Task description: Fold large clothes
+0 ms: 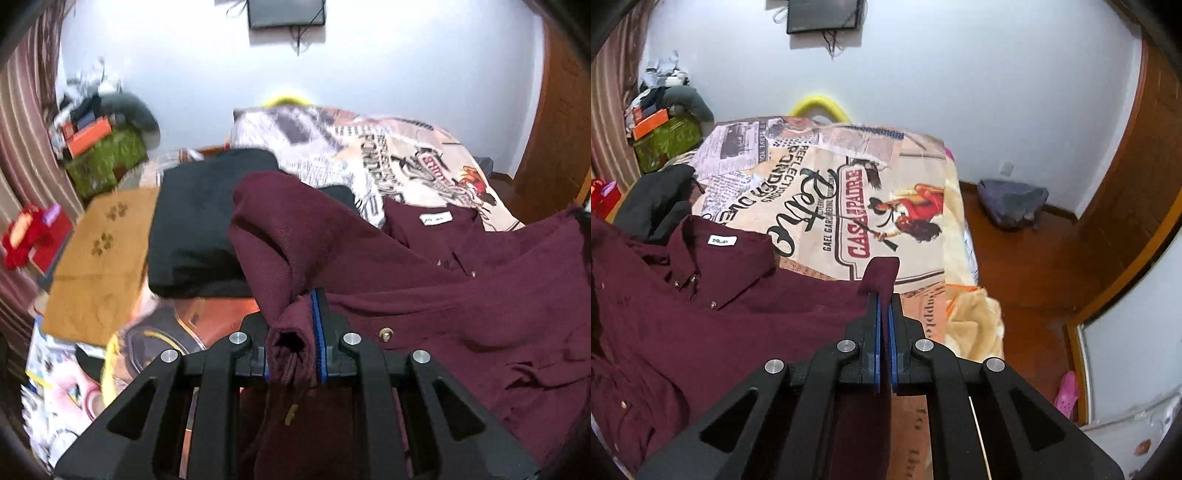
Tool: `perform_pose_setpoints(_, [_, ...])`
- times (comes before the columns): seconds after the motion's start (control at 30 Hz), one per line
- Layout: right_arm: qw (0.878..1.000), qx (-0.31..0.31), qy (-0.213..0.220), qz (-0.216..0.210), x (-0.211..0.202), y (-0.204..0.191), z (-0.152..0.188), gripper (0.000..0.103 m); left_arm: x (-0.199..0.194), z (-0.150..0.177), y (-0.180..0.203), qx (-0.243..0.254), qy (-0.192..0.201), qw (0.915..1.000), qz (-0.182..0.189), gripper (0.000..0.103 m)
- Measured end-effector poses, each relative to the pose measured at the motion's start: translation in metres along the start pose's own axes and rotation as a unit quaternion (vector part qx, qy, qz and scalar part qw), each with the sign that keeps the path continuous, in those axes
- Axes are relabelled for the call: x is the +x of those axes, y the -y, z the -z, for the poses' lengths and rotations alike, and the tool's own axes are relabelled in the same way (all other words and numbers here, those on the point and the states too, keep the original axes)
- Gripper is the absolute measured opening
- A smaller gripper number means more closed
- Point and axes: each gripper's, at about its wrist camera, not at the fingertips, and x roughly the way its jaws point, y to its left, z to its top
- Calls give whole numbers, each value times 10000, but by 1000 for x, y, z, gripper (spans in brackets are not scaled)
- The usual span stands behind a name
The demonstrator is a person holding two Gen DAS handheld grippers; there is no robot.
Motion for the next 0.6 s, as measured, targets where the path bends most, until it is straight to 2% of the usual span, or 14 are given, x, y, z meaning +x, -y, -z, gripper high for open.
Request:
perform_pose_setpoints(0.1, [9989,253,-384,42,36,10,12,3,27,15,-10,-66,-395,9992,-17,21])
perform_pose_setpoints(0.27, [9928,768,-898,213,74,30,45,7,71,46,-34,-484,-1029,9935,101,38])
perform_pose_setpoints(0.37, [9897,1136,-867,52,63,39,52,10,73,50,-38,-535,-1016,9934,57,46])
perform_pose_setpoints(0.5, [9866,1448,-694,-287,26,47,46,10,56,43,-34,-461,-980,9941,-15,46])
perform_pose_setpoints(0.6, [9888,1371,-381,-443,-17,43,39,11,26,34,-29,-356,-733,9967,-47,46])
